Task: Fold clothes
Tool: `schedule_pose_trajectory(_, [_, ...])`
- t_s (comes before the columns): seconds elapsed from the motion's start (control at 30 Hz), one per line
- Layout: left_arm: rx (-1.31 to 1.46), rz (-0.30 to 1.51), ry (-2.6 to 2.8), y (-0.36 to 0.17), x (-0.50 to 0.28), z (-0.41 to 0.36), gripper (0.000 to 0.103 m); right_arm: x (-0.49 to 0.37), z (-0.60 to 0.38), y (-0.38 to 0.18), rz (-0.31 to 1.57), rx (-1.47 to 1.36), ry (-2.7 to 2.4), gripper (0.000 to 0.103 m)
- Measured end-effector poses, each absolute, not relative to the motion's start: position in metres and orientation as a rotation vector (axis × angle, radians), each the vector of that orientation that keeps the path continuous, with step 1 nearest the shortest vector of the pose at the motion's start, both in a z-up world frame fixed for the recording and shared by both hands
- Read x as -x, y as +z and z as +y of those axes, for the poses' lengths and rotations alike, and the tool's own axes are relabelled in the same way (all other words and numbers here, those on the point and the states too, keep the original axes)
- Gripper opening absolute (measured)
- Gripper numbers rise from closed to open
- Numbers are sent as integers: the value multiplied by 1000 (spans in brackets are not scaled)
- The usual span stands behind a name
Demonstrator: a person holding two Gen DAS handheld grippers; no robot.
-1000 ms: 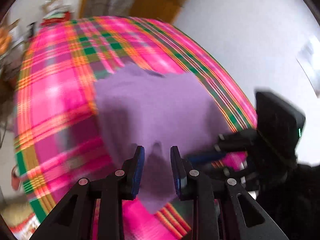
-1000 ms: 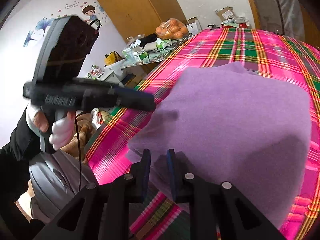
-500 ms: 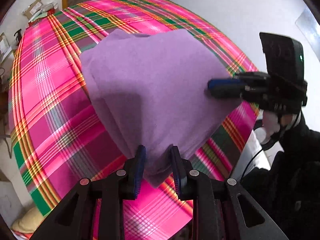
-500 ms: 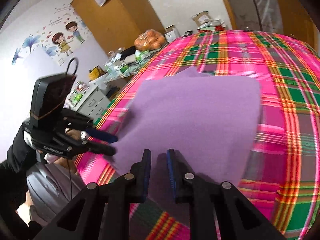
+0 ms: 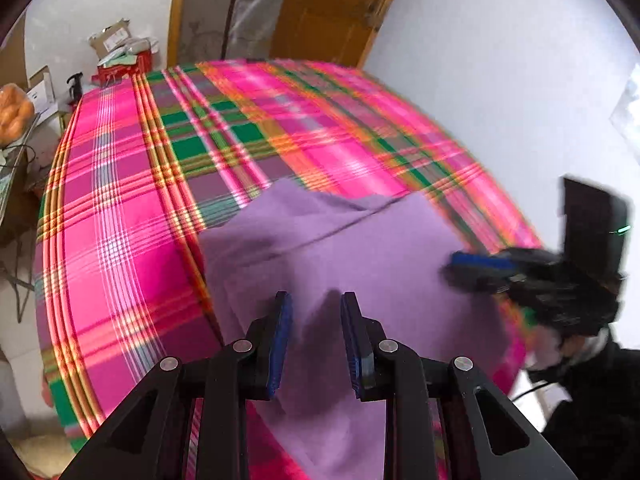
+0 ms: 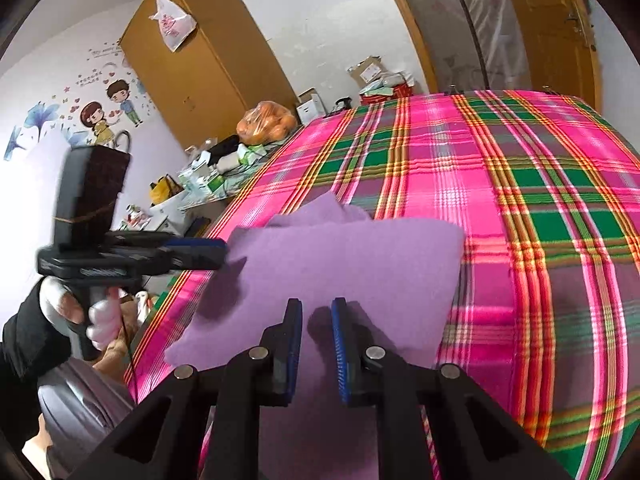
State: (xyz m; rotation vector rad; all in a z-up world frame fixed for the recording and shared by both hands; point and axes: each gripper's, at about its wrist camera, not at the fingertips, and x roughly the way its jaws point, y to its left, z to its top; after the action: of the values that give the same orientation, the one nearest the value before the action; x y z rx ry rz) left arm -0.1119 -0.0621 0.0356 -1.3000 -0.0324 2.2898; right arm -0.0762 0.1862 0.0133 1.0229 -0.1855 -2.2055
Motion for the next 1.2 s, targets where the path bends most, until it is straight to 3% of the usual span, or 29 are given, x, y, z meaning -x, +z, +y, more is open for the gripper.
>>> schedule_pose_trajectory(0.2, [1351,-51,2285,19,123,-76,17,97,193,15,-160,-1028,-2297,15])
schedule_pose_trajectory(0.73, [1313,-2,2297,18,114,-74,17,146,195,-8,-159,-1111,-2323,15])
schedule_pose_trajectory(0.93, [1314,8,2307,19,107,-77,17,119,214,18,-200,-1013,-2318,15])
schedule_pose_trajectory(1.2, [1278,-63,2324,37,93,-98,17,70,209,14,-74,-981,-2310,15])
